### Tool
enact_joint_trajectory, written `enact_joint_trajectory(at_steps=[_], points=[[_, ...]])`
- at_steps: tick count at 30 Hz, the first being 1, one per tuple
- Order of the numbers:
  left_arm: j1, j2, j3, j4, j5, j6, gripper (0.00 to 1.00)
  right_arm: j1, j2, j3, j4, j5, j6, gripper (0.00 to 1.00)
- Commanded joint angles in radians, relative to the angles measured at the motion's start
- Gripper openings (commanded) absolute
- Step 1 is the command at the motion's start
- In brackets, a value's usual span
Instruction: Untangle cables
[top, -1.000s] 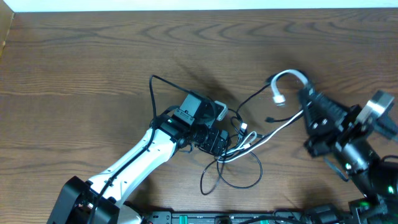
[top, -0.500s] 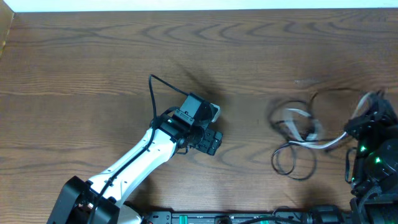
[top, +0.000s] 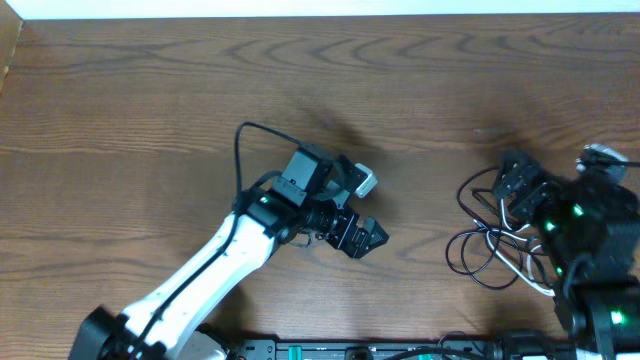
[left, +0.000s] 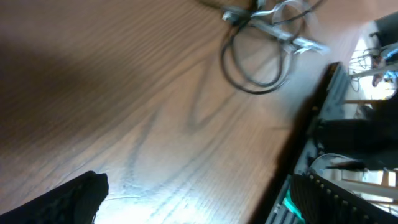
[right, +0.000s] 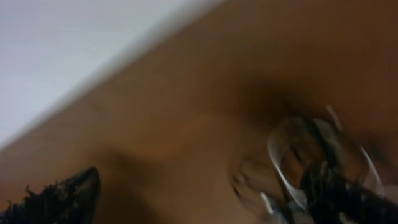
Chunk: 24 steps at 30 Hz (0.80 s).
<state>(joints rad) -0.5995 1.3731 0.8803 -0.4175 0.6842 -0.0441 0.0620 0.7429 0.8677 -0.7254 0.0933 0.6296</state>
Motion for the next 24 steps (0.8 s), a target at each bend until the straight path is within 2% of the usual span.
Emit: enact_joint_trajectory(at_steps=[1, 3, 5, 9, 11, 16, 21, 24], points=[[0.001, -0.110, 0.003, -0.030, -0.019, 0.023, 0.99, -0.003, 0.082, -0.001, -0.143, 0.213, 0.304, 0.99], [0.001, -0.181, 0.003, -0.054, -0.106, 0.009, 0.98, -0.003, 0.140, -0.016, -0.205, 0.239, 0.423, 0.99], [0.001, -0.248, 0.003, -0.078, -0.176, 0.001, 0.98, -0.002, 0.194, -0.035, -0.215, 0.222, 0.477, 0.99], [0.001, -0.378, 0.003, -0.151, -0.278, 0.001, 0.98, -0.002, 0.314, -0.079, -0.163, 0.176, 0.467, 0.97], [0.000, -0.432, 0.003, -0.199, -0.308, 0.002, 0.98, -0.002, 0.370, -0.091, -0.130, 0.177, 0.432, 0.95], [0.000, -0.533, 0.003, -0.296, -0.331, 0.002, 0.98, -0.002, 0.547, -0.109, 0.009, 0.229, 0.203, 0.90], [0.000, -0.565, 0.003, -0.338, -0.331, 0.002, 0.98, -0.002, 0.747, -0.112, 0.089, 0.274, 0.171, 0.94], [0.000, -0.564, 0.003, -0.357, -0.331, 0.002, 0.98, -0.002, 0.821, -0.112, 0.134, 0.266, 0.134, 0.93]])
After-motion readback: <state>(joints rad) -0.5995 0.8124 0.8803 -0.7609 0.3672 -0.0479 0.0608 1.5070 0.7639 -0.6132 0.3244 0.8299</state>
